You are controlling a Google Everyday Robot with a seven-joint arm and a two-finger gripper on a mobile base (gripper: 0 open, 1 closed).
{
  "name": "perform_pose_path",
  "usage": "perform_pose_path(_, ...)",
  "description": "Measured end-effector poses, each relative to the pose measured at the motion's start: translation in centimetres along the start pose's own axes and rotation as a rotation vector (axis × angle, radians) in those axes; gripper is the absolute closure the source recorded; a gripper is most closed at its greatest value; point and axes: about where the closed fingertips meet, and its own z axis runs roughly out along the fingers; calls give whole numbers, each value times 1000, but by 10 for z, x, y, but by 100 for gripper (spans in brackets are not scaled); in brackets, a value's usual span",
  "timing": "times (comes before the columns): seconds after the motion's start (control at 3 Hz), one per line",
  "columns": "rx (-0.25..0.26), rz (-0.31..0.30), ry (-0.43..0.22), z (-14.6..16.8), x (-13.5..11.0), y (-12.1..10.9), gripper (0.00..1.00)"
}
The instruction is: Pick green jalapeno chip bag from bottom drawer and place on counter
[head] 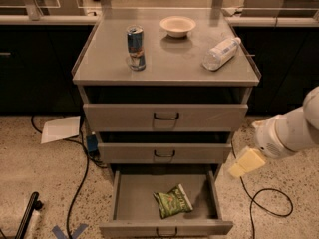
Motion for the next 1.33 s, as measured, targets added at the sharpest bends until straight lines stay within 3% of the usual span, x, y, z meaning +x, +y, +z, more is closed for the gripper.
perform_pose_path(0.33,48,8,-43,10,-7,-16,0)
perform_pose_path(0.67,48,4,-46,11,-6,-13,0)
perform_pose_path(1.0,8,84,-99,46,14,4,0)
perform_pose_path(1.33,-21,188,-145,107,27,24,0)
